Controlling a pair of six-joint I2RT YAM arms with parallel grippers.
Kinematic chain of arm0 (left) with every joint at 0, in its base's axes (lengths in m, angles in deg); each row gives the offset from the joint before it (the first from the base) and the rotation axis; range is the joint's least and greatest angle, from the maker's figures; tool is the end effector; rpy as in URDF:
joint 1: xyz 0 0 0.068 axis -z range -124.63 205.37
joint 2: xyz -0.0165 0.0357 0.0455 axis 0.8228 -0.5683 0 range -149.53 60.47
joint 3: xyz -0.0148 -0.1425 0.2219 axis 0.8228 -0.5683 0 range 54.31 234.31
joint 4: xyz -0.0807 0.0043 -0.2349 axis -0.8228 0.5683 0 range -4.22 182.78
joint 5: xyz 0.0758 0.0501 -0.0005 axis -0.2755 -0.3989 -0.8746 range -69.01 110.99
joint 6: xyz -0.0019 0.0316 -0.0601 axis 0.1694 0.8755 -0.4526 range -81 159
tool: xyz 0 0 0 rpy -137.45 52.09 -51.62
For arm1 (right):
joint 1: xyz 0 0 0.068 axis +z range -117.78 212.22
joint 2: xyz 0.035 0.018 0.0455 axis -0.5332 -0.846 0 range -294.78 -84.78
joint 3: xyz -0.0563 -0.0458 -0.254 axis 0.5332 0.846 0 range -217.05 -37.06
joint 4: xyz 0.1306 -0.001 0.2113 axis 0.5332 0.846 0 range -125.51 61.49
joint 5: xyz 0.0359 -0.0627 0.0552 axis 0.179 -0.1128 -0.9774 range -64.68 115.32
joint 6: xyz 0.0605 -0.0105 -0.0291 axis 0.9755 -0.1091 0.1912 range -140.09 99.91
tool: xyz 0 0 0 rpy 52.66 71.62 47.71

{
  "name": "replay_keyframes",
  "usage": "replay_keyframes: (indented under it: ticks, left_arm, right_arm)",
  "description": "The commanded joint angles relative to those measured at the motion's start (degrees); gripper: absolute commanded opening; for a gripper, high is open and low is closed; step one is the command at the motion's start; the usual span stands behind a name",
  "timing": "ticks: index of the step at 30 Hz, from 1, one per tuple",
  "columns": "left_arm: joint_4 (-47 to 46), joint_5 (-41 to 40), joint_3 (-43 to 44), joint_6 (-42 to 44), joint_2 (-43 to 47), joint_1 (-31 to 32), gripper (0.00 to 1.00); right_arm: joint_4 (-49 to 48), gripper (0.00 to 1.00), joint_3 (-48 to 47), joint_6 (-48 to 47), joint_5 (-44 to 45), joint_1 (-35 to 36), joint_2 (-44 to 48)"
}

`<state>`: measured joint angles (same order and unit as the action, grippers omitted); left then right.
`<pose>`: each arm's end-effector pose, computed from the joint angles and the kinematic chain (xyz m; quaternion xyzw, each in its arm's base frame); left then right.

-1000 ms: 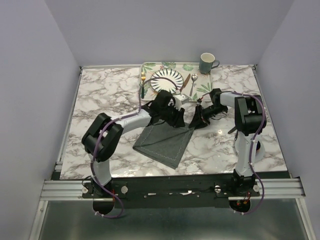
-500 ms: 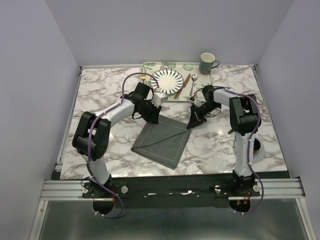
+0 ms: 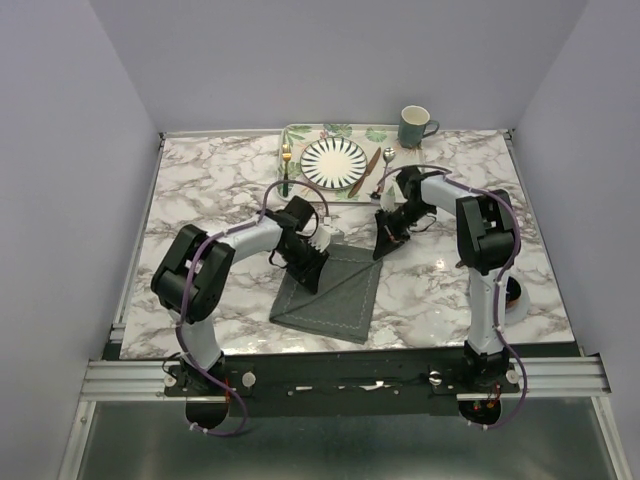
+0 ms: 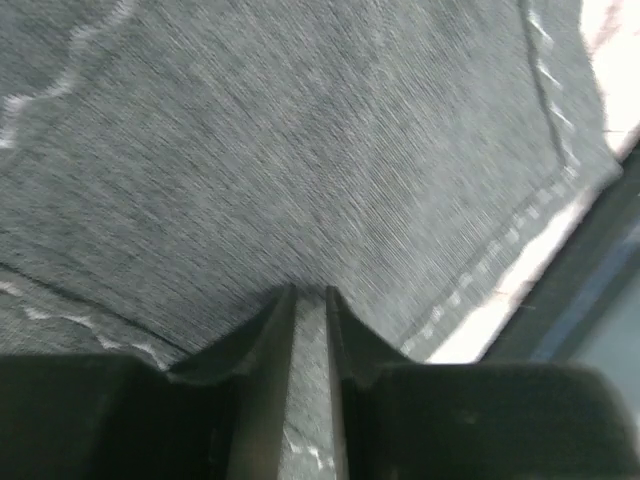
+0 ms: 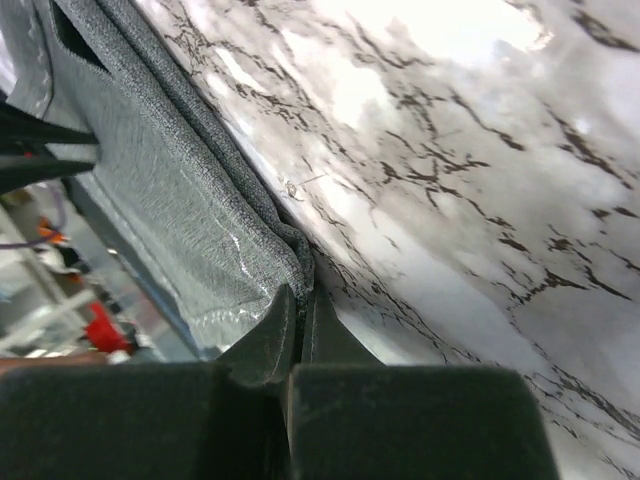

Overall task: Fold the napkin into a case and place the utensils inside
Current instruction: Pick up the upper triangle-folded napkin from the center of the board.

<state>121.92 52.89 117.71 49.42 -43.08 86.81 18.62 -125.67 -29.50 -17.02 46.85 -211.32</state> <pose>0.2610 -0.1934 0.1415 0.3716 0.8799 -0.2892 0.0631 0.3650 0.1333 0.1094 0.1878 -0.9133 -0.3600 0.0331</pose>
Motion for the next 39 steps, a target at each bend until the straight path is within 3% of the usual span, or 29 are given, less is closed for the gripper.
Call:
replay_keyframes:
  ticks: [1,2,5,10,14,28,39]
  left_arm:
    - [-0.4,11.2,-2.1,-6.4,5.3,-5.3,0.41]
    - [-3.4,11.3,-2.0,-8.0,8.3,-6.8,0.51]
    - [-6.3,9.3,0.2,-6.8,10.7,-12.5,0.65]
    - [-2.3,5.9,7.4,-0.4,4.5,-19.7,0.72]
    - [-0.5,8.2,10.7,2.0,-2.3,-21.1,0.76]
    - [-1.9,19.7,16.8,-2.2,-15.2,-21.1,0.70]
    - [0.0,20.3,19.1,-3.2,-20.1,-19.9,0.59]
  right_arm:
    - [-2.7,0.01,1.6,-9.0,9.4,1.5,2.9]
    - [-3.1,0.01,1.9,-9.9,9.8,1.9,4.1]
    - [-5.5,0.01,3.5,-13.4,11.8,3.5,6.0]
    - [-8.9,0.01,5.3,-17.4,14.4,5.1,9.1]
    - [-10.8,0.01,6.1,-19.0,15.1,5.5,11.2]
    - [-13.4,0.01,8.5,-22.2,14.6,6.6,14.0]
    - [-14.0,0.01,9.2,-22.8,14.9,6.6,14.5]
